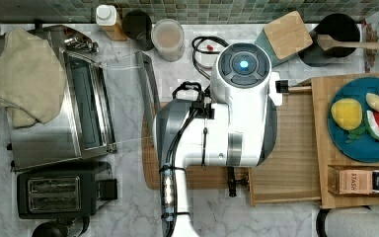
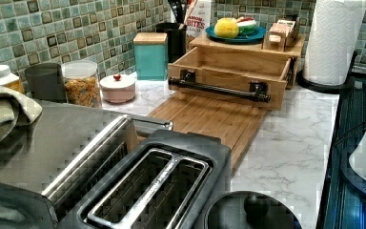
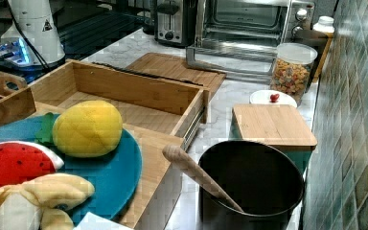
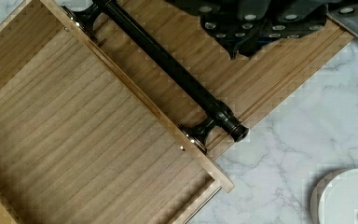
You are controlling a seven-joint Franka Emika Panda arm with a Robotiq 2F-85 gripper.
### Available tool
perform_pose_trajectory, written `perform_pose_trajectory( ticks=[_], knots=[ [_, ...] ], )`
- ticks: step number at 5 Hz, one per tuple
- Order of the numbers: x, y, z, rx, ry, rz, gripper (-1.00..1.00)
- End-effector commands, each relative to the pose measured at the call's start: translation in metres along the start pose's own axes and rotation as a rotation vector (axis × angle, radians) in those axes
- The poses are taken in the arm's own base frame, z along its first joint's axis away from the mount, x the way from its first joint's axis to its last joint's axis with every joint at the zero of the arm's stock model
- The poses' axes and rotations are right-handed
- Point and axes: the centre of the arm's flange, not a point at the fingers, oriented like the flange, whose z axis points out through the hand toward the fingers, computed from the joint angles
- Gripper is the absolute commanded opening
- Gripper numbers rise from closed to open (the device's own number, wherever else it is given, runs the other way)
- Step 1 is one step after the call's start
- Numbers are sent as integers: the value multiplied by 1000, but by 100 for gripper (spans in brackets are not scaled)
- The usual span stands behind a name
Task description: Close the drawer.
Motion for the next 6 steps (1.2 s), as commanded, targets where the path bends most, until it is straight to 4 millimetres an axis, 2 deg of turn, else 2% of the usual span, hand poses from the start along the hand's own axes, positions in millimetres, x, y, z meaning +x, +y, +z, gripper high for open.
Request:
perform_pose_trajectory(
  ticks=[1,2,3,4,6],
  knots=[
    [1,2,1,-5,2,2,-100],
    [-8,10,15,5,32,-72,-100],
    [-27,9,23,-27,28,-230,-100],
    [-39,4,41,16,28,-426,-100],
    [-67,11,76,65,60,-668,-100]
  ],
)
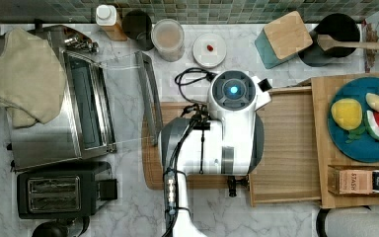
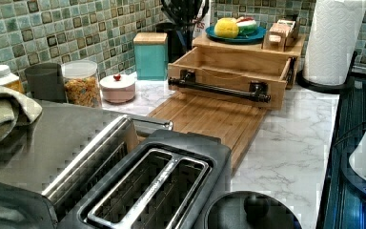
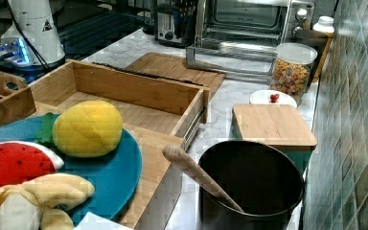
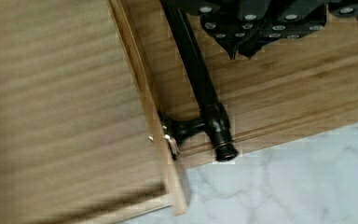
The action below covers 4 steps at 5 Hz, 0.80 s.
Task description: Close the drawer.
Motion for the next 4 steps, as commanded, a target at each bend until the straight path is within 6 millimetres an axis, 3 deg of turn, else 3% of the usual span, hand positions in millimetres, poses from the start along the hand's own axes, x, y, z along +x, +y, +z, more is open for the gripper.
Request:
perform_pose_trajectory(
  ticks=[1,3,4],
  knots=[
    [-64,-23,9,83,99,-204,-100],
    [-51,-20,44,125,100,-231,-100],
    [-45,-29,62,111,81,-228,-100]
  ],
)
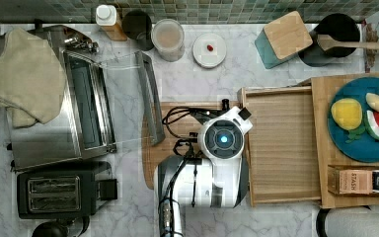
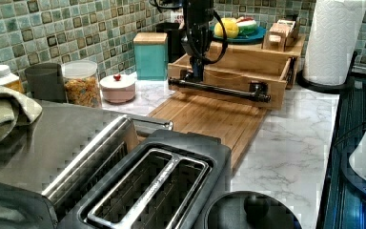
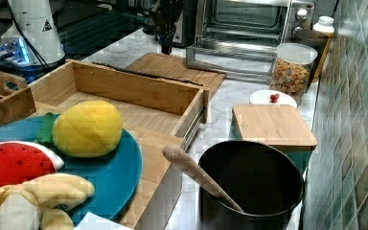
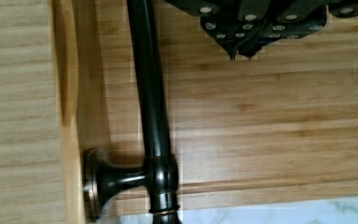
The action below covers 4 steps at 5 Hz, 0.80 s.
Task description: Close the drawer.
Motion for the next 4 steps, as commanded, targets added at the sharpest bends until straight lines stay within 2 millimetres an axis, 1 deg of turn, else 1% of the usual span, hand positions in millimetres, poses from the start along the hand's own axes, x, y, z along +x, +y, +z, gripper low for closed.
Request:
perform_pose_trajectory(
  ticks=[1,2,3,4],
  knots=[
    [17,-17,20,18,50,-60,-100],
    [11,-17,30,16,40,-54,-100],
    [4,-16,37,-11,70,-53,-100],
    [13,-6,47,-41,49,-97,-100]
  ],
)
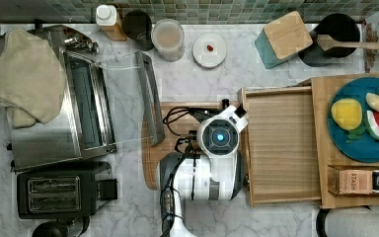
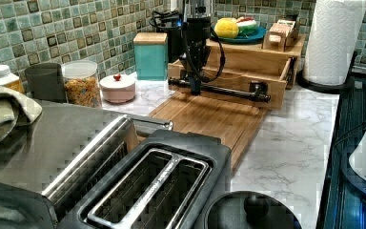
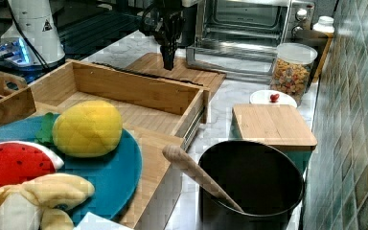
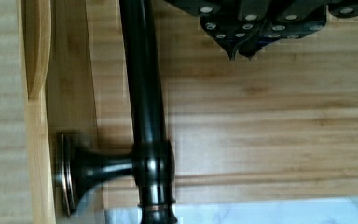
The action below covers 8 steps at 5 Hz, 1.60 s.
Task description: Close the drawer.
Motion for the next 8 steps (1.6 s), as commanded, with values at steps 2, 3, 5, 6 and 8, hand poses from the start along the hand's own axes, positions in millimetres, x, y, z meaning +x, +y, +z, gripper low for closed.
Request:
perform_pose_trajectory(
  ticks=[2,3,5,6,8],
  knots=[
    [2,13,30,-18,-21,-54,-100],
    [-3,30,26,-45,-26,-56,-100],
    [12,103,15,-75,45,-136,-100],
    [22,150,14,-88,34,-165,-100],
    [36,260,-20,-154,39,-58,-100]
  ],
)
